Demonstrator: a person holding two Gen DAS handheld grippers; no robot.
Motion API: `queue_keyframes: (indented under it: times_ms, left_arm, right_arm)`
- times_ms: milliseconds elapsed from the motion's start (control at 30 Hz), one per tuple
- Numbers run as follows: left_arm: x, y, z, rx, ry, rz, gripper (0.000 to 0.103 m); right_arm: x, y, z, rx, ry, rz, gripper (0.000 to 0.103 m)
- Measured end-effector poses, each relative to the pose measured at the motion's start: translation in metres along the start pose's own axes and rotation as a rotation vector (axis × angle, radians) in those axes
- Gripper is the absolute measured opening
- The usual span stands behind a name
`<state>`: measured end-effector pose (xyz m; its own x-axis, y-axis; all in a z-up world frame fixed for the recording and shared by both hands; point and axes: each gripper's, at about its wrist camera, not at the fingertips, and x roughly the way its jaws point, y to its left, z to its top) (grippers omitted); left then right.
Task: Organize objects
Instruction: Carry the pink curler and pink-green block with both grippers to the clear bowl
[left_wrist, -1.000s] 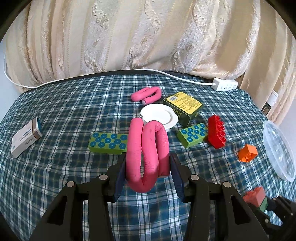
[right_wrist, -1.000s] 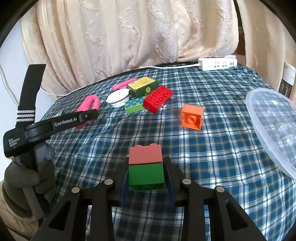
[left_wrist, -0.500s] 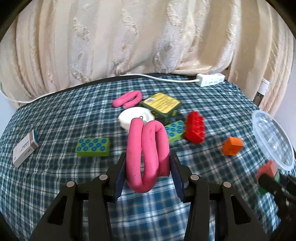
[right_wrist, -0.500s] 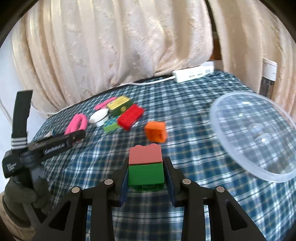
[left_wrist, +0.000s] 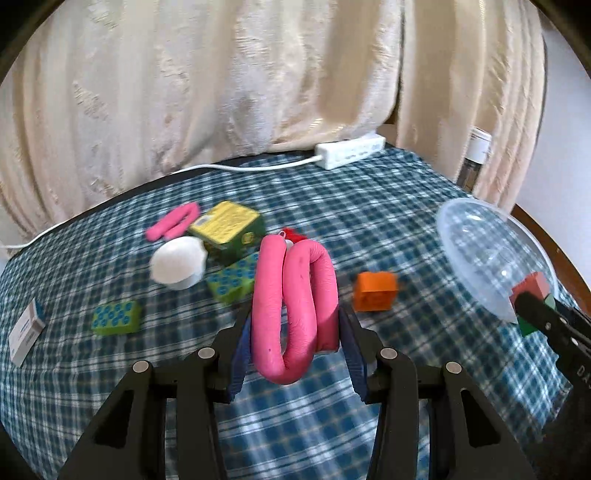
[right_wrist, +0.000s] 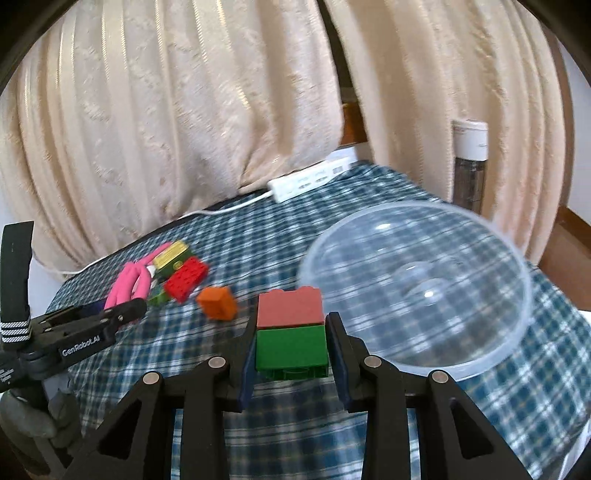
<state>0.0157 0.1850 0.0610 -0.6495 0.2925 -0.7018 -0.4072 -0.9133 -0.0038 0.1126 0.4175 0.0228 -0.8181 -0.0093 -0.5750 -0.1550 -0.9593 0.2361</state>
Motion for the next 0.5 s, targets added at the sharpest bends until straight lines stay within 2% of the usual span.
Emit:
queue_keyframes:
  times_ms: [500]
  left_arm:
    - [0.010,-0.086,0.022,0.126,-0.009,-0.146,0.046]
  right_arm:
    - [-0.010,-0.055,0.011,0.060,-0.036,-0.093,0.036]
